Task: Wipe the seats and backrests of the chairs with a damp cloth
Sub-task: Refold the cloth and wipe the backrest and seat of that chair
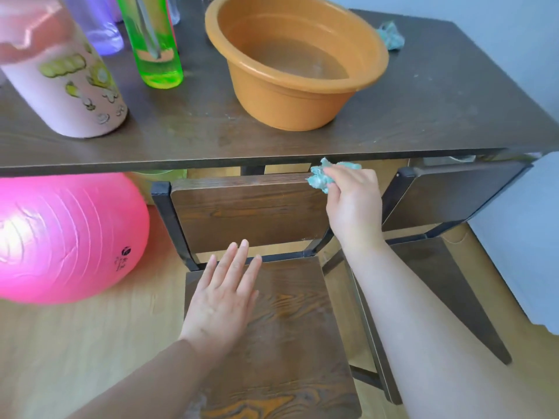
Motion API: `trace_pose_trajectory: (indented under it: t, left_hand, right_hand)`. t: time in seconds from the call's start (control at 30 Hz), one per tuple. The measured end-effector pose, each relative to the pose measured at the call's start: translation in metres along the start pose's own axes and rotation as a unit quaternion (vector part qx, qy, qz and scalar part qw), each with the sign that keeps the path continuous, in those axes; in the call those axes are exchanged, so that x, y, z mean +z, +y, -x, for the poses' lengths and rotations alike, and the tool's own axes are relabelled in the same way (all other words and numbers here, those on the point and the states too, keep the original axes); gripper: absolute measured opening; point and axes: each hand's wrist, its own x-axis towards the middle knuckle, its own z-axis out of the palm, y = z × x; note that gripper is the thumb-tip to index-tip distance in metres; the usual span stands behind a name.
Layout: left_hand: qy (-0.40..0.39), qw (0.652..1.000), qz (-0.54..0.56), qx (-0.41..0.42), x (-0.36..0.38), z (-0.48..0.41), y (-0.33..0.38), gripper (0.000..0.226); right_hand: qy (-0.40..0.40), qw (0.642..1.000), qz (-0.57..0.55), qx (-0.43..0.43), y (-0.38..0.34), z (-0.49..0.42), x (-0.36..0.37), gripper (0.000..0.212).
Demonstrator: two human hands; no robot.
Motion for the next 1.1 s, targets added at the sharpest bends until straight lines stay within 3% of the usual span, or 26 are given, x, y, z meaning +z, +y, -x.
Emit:
trace_pose_trajectory:
  t: [0.2, 0.7, 0.97, 1.1]
  left_hand:
    - [0.018, 0.997, 0.007, -0.071, -0.014, 0.000, -0.026, 0.052]
    - [0.041, 0.991, 0.008, -0.131, -0.032, 0.029, -0.093, 0.062]
    - [0.044, 0.990, 0.002, -0.135, -0.039, 0.038, -0.111, 0.061]
    - [0.046, 0.989, 0.008, -0.138, -0.044, 0.041, -0.109, 0.061]
  right_hand:
    - [-0.014, 0.997, -0.016, 0.076, -0.038, 0.002, -0.001, 0.033]
    - [-0.031, 0.995, -0.094, 0.018, -0.200, 0.022, 0.053, 0.027]
    - [-0.107, 0.990, -0.093, -0.002, -0.230, 0.018, 0.061, 0.030]
    - [-0.088, 0.990, -0.100, -0.038, -0.226, 0.027, 0.063, 0.030]
